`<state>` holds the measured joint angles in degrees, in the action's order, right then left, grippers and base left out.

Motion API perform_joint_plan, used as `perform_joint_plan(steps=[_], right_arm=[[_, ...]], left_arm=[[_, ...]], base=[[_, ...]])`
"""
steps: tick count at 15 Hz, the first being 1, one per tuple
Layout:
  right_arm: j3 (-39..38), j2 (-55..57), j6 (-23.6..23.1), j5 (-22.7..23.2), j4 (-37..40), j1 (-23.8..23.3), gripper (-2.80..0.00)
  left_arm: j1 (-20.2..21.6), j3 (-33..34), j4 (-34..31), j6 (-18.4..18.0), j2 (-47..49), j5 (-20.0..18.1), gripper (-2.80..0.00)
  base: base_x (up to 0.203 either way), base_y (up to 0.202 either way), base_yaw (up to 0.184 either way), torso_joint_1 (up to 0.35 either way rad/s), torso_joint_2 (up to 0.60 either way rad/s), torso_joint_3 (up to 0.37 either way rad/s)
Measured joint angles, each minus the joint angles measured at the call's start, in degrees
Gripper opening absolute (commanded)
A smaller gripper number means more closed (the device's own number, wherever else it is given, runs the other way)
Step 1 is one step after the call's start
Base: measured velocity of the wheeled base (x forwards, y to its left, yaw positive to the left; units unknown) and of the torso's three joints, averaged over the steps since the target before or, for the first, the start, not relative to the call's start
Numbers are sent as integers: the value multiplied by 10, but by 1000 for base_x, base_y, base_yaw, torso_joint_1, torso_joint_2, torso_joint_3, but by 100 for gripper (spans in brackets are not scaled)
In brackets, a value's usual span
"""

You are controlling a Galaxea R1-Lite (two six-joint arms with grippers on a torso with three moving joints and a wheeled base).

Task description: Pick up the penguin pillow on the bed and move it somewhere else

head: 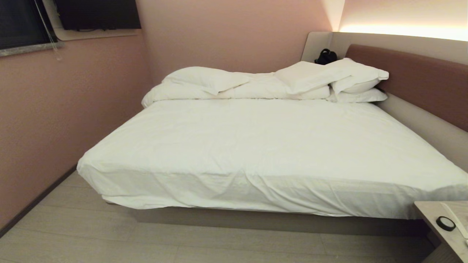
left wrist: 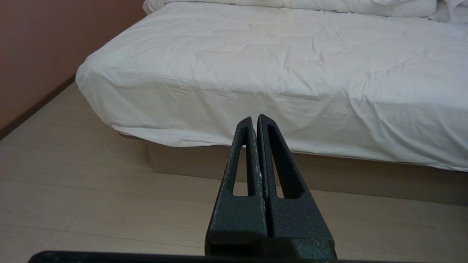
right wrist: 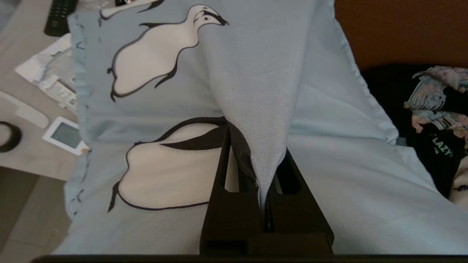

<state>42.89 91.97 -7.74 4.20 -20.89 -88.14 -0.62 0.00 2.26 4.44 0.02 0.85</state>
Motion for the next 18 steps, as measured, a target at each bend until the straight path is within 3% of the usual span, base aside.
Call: perform_joint_plan(steps=[6,14,18], right_arm=[[-2,60,-34,32,-56,-53,-280],[-54,66,-102,117,-60,-119,-280],[-59,57,-107,133,-61,-149,-280]], left_arm=[[0,0,0,0,0,0,-280],[0,0,0,0,0,0,-280],[0,0,0,0,0,0,-280]], base=[[0,0,0,0,0,0],[0,0,0,0,0,0],[0,0,0,0,0,0]])
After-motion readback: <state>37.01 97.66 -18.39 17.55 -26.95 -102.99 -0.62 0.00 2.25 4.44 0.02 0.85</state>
